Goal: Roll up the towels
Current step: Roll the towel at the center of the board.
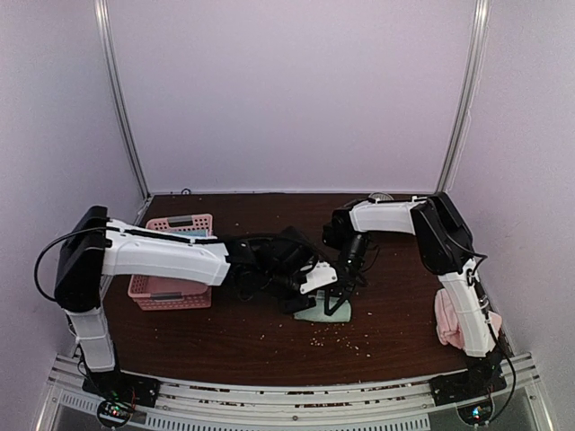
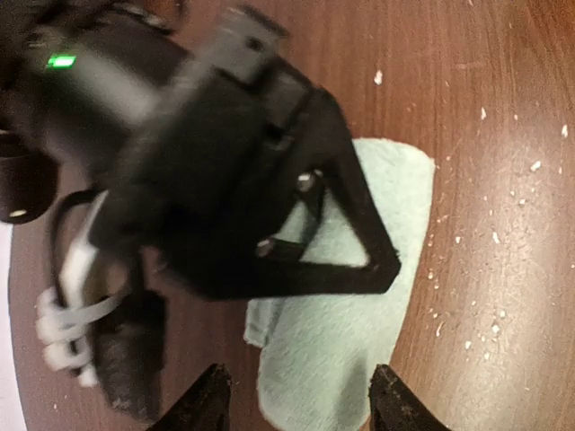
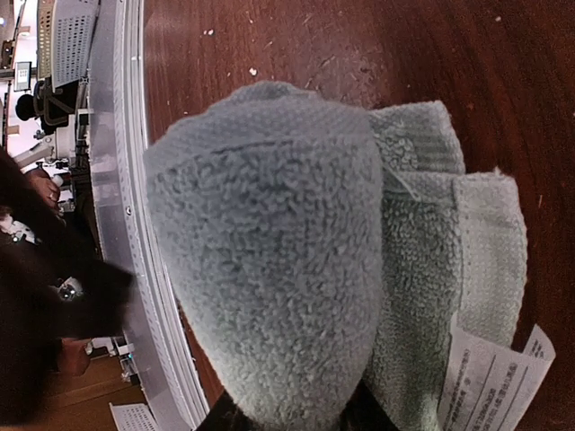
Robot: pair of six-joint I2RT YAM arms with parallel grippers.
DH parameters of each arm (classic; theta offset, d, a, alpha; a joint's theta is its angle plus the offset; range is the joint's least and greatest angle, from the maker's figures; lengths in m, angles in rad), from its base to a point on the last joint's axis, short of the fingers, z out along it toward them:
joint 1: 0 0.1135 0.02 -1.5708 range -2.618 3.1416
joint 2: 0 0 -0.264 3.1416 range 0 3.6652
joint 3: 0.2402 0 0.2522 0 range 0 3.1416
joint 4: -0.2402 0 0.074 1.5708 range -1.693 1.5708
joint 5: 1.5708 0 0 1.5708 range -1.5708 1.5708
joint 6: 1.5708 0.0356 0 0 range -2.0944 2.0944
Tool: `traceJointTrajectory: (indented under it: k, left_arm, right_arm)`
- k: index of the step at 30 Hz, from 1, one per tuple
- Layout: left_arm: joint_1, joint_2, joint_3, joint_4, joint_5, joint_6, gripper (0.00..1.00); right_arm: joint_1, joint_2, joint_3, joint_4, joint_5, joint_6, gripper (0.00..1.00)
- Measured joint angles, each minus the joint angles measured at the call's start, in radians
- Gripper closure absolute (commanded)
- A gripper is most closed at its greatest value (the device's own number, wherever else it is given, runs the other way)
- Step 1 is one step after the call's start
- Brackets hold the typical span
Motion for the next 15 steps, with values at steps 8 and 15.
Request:
traceJointTrajectory:
  k: [8,15]
  left_arm:
    - [-0.023,0.212,0.109,-0.019,0.021,0.108,0.59]
    - [-0.023,0.222,0.126,-0.039,0.047,0.136,0.86]
  right_arm:
    - [0.000,0.002,0.001,-0.005,-0.001,0.001,0.74]
    - [0.000,-0.023,-0.009,0.000,0.008,-0.006,0.21]
